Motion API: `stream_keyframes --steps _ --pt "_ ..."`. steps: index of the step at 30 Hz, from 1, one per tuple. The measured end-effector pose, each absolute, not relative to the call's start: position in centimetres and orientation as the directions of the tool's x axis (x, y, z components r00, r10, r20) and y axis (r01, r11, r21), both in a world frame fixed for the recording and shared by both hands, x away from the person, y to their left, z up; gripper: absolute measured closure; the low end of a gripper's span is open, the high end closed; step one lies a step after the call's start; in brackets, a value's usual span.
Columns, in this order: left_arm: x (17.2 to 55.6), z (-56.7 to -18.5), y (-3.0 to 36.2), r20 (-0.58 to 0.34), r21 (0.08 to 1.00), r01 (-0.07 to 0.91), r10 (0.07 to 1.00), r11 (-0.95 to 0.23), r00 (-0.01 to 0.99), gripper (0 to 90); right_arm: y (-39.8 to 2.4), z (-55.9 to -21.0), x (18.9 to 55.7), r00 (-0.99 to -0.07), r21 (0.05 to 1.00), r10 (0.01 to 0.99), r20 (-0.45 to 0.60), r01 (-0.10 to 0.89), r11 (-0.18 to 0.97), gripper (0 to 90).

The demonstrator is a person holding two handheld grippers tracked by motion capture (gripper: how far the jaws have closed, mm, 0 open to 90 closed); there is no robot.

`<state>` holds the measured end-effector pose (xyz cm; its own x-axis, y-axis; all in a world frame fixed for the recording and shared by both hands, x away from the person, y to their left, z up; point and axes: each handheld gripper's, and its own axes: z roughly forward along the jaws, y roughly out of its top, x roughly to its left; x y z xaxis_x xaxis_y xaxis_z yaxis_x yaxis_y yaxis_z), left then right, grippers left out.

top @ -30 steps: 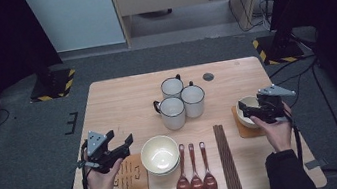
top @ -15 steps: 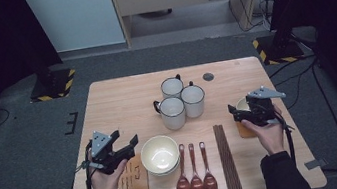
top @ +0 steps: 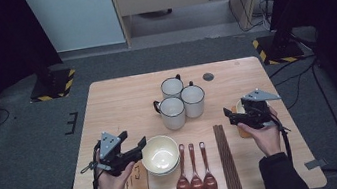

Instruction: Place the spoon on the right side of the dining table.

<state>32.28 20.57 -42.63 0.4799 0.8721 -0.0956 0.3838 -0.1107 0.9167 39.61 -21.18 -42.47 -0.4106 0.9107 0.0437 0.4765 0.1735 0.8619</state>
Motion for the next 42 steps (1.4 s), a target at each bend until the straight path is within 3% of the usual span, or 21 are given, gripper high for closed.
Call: stream_keyframes --steps 42 --pt "31.0 -43.9 15.4 -0.072 0.915 0.360 0.805 -0.181 0.588 26.2 -18.5 -43.2 38.7 -0.497 0.852 0.866 0.057 0.477 0.218 22.7"
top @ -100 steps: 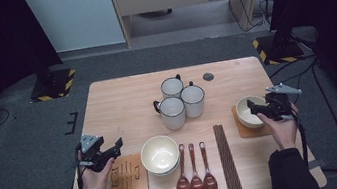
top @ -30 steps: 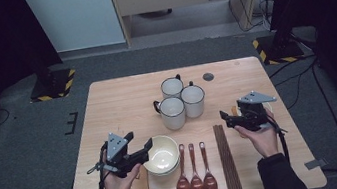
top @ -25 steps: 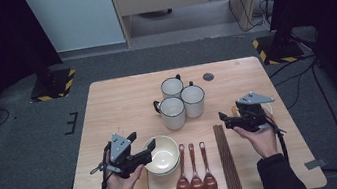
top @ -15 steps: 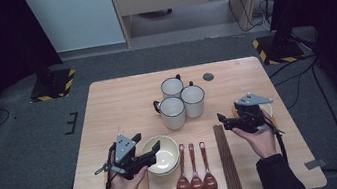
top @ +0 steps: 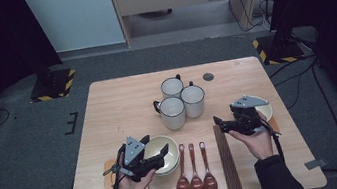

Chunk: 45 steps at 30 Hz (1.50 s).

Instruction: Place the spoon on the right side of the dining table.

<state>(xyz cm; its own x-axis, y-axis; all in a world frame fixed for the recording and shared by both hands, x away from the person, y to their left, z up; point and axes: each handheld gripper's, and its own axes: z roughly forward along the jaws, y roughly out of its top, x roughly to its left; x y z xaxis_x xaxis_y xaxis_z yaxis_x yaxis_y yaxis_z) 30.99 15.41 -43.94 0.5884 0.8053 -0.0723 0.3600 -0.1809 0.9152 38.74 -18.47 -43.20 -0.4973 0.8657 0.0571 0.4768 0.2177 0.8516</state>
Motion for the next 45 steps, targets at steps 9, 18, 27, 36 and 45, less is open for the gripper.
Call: stream_keyframes --steps 9,18,27,36,45 --pt "30.7 -44.2 14.5 -0.073 0.916 0.355 0.790 -0.188 0.609 27.2 -18.1 -43.5 38.6 -0.508 0.848 0.859 0.069 0.484 0.218 22.4" --pt "30.5 -44.6 13.5 -0.073 0.910 0.360 0.775 -0.205 0.628 28.3 -17.7 -43.7 38.5 -0.521 0.846 0.851 0.063 0.481 0.231 22.0" --pt "30.3 -44.7 12.8 -0.071 0.912 0.350 0.760 -0.212 0.646 30.6 -17.5 -43.8 38.4 -0.526 0.844 0.848 0.066 0.482 0.234 21.8" --pt "30.1 -44.9 12.2 -0.067 0.913 0.343 0.747 -0.221 0.661 32.5 -17.7 -43.8 38.4 -0.529 0.847 0.845 0.084 0.485 0.219 21.7" --pt "29.8 -45.1 11.5 -0.065 0.914 0.332 0.726 -0.231 0.684 35.2 -17.4 -44.2 38.1 -0.544 0.844 0.835 0.087 0.486 0.229 21.4"
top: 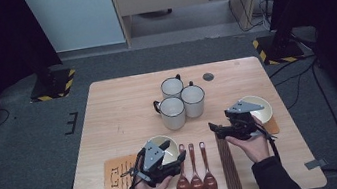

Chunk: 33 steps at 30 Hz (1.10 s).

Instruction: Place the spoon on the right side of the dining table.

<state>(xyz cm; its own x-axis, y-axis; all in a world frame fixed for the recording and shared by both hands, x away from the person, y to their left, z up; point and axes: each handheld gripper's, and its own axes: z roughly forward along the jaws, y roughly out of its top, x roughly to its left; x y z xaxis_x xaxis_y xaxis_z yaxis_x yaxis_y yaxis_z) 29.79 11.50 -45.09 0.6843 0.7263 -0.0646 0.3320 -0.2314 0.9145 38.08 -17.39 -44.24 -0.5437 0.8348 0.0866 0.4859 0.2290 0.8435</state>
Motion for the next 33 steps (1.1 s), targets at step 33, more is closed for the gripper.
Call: stream_keyframes --steps 33 --pt "28.0 -46.6 8.5 -0.054 0.895 0.316 0.629 -0.314 0.776 39.4 -17.7 -44.7 36.8 -0.567 0.846 0.818 0.096 0.480 0.233 20.9"
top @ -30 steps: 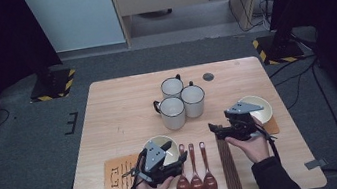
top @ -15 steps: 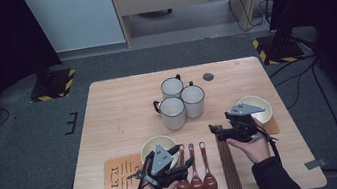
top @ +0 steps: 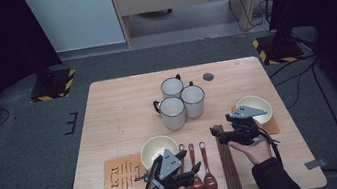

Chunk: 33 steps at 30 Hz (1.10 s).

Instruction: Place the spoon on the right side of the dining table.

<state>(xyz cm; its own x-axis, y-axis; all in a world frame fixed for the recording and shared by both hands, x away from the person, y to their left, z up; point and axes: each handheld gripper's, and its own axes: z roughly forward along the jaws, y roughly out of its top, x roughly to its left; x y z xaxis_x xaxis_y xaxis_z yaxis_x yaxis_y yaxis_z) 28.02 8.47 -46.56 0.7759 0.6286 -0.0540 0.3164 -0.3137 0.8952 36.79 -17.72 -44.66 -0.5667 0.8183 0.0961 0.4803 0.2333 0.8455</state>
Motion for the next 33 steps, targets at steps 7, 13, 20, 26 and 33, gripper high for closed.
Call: stream_keyframes --steps 7,13,20,26,33 --pt "27.6 -47.0 7.8 -0.050 0.886 0.319 0.614 -0.336 0.787 39.6 -17.4 -44.9 36.3 -0.582 0.842 0.807 0.098 0.481 0.245 20.8" --pt "27.3 -47.6 7.4 -0.048 0.874 0.326 0.603 -0.361 0.797 39.6 -17.1 -45.6 35.8 -0.595 0.830 0.798 0.094 0.490 0.267 20.5" --pt "27.2 -48.4 7.0 -0.047 0.858 0.336 0.593 -0.388 0.804 39.6 -17.0 -46.0 35.5 -0.599 0.828 0.795 0.098 0.492 0.269 20.2" --pt "27.1 -48.8 6.6 -0.048 0.849 0.341 0.583 -0.404 0.811 39.6 -17.2 -46.4 35.3 -0.602 0.823 0.793 0.095 0.496 0.278 20.0" --pt "26.9 -49.7 6.1 -0.049 0.832 0.348 0.567 -0.432 0.822 39.6 -17.2 -46.9 35.0 -0.605 0.819 0.789 0.105 0.503 0.276 19.3"
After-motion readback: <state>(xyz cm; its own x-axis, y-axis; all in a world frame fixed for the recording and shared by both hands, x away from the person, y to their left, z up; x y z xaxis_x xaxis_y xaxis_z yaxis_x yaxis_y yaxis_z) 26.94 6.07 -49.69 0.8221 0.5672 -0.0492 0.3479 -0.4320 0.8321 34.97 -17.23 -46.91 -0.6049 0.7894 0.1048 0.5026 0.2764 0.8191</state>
